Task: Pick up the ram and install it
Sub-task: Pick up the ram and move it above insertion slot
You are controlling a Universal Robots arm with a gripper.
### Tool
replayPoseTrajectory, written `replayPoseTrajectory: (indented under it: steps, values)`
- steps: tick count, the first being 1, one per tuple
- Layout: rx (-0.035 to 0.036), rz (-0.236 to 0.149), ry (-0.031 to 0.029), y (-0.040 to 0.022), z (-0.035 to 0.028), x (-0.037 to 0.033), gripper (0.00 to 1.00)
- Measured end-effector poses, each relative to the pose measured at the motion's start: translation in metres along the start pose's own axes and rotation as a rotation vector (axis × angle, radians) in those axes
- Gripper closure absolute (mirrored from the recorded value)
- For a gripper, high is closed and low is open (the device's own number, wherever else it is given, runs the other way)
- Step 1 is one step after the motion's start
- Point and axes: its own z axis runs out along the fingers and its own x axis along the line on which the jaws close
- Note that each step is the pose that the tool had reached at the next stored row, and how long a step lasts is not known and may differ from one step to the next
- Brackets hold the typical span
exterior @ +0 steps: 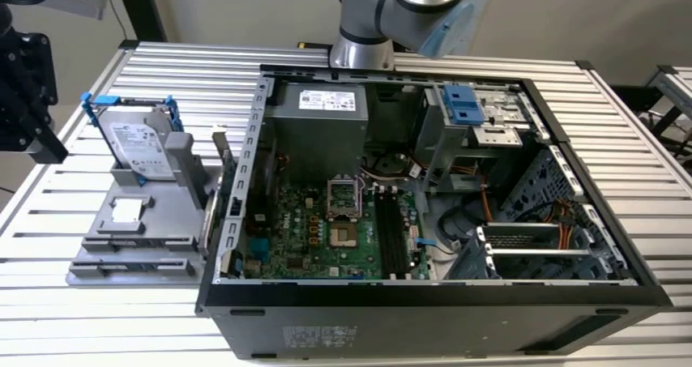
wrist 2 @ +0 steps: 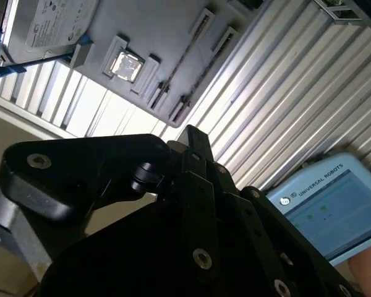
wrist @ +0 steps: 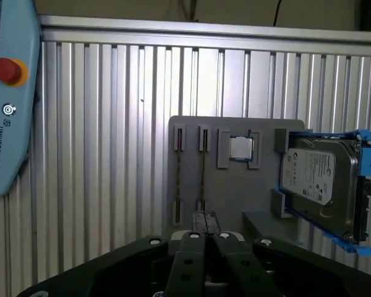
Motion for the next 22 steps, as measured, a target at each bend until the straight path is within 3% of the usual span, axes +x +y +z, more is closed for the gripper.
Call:
replayPoseTrajectory:
  steps: [12,22]
  values:
    - [0.0001,0.0,0.0005,0.0,0.0003,0.0,0.0]
    - [0.0,0.002,0.0032,-0.0008,0.0153,0.0007,0.0]
